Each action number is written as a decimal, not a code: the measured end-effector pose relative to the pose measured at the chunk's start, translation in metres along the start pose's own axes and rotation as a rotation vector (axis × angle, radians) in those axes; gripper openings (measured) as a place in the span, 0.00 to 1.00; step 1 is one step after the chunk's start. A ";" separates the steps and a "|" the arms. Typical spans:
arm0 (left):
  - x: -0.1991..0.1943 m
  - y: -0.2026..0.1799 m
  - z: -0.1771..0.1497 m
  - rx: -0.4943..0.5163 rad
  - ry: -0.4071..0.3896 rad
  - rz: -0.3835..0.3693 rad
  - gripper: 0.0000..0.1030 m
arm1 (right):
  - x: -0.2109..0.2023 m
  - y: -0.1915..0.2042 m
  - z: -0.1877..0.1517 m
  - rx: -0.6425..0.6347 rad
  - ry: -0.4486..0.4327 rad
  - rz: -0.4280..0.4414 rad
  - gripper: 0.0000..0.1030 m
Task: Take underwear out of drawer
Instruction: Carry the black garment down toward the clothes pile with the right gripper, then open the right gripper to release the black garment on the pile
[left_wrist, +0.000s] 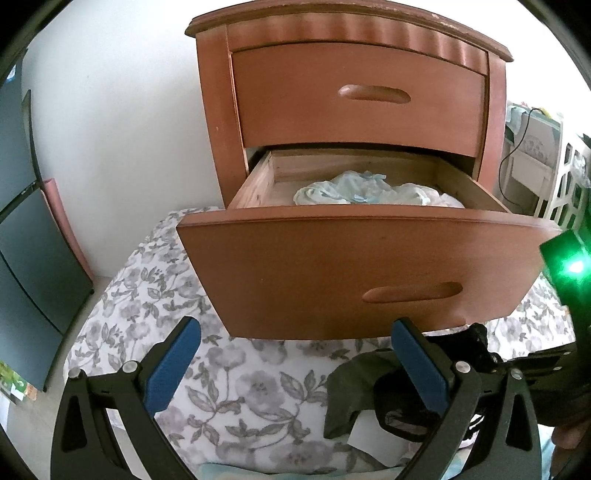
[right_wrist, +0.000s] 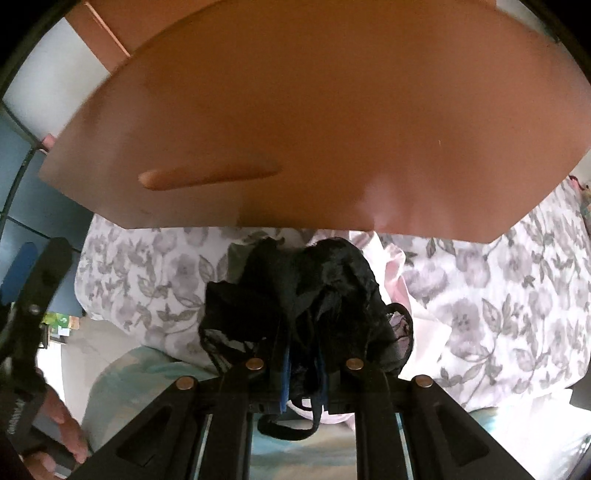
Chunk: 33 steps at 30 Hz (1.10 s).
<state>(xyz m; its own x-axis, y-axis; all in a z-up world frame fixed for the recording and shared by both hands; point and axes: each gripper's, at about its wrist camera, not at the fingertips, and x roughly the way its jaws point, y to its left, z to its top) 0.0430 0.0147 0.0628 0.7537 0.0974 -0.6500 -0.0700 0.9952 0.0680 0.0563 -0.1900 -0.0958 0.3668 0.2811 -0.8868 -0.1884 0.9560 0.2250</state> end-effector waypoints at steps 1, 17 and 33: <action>0.001 0.000 0.000 0.000 0.003 -0.001 1.00 | 0.001 -0.001 0.000 0.006 0.002 -0.005 0.14; 0.008 0.000 0.000 0.000 0.044 -0.003 1.00 | -0.013 0.002 -0.002 -0.002 -0.028 -0.110 0.63; 0.007 0.000 -0.002 0.001 0.040 0.003 1.00 | -0.020 0.003 -0.002 -0.016 -0.067 -0.109 0.94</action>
<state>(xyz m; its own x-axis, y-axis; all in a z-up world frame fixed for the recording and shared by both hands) 0.0468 0.0154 0.0570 0.7270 0.1007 -0.6792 -0.0714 0.9949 0.0711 0.0466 -0.1930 -0.0786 0.4462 0.1814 -0.8764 -0.1586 0.9798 0.1220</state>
